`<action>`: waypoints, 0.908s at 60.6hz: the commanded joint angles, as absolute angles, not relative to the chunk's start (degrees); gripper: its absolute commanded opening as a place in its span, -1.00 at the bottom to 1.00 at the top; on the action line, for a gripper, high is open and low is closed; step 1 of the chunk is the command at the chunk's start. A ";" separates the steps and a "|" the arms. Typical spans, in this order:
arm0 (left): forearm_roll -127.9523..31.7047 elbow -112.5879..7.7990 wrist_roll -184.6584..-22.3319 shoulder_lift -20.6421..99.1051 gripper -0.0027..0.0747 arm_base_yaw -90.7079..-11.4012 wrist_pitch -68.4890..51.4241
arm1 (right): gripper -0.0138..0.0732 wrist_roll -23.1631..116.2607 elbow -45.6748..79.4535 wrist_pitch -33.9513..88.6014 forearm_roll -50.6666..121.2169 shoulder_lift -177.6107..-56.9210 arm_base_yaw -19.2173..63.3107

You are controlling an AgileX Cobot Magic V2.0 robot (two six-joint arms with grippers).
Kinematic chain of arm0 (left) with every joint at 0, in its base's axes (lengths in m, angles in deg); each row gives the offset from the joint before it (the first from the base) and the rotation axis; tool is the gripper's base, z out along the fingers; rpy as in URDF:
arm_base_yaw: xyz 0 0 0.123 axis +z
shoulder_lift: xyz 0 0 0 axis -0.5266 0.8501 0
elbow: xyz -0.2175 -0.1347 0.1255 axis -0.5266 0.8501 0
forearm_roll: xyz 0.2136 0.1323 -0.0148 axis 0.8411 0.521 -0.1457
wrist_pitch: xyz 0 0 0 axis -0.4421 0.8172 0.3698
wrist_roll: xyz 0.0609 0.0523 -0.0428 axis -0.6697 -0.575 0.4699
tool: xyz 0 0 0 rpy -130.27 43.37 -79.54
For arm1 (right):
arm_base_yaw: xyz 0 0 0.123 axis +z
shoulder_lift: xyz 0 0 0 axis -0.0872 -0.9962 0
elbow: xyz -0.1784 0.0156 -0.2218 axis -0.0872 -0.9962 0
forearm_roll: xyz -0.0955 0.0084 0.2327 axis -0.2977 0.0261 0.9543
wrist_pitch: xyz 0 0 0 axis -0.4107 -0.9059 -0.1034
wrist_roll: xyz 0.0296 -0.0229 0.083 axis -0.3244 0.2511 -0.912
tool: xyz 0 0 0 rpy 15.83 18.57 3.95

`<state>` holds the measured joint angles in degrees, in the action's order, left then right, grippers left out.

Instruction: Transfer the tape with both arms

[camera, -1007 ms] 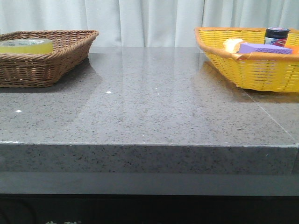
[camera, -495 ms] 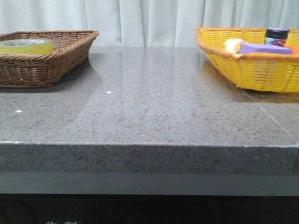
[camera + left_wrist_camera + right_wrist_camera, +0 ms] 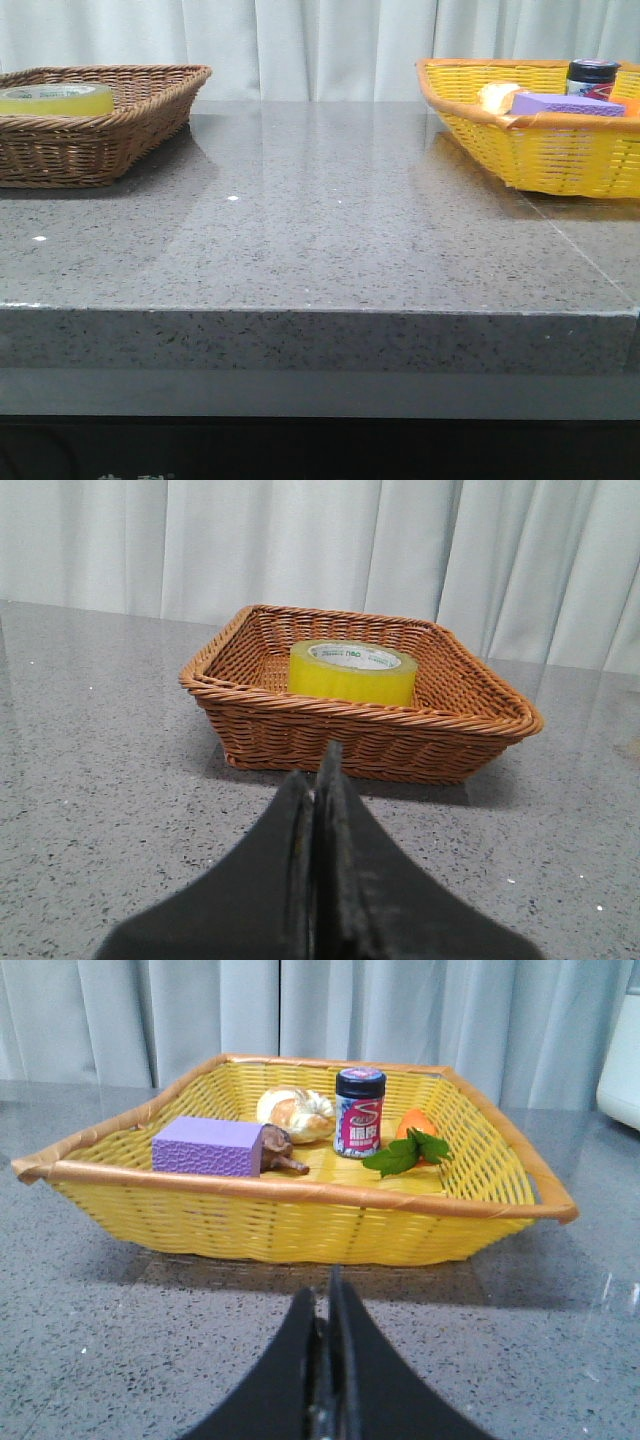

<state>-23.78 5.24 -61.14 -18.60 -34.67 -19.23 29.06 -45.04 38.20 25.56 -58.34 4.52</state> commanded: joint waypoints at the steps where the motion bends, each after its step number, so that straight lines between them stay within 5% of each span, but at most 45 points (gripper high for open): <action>1: -23.67 5.63 -61.14 -19.54 -0.98 -34.83 -23.90 | -0.84 29.26 -44.72 43.62 25.32 -57.00 4.22; 55: -23.67 5.63 -61.14 -19.54 -0.98 -34.83 -23.90 | -0.84 24.49 -44.72 43.93 25.05 -57.00 4.22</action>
<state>-23.76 5.24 -61.14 -18.60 -34.67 -19.23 24.49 -45.04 39.09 25.56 -58.34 4.52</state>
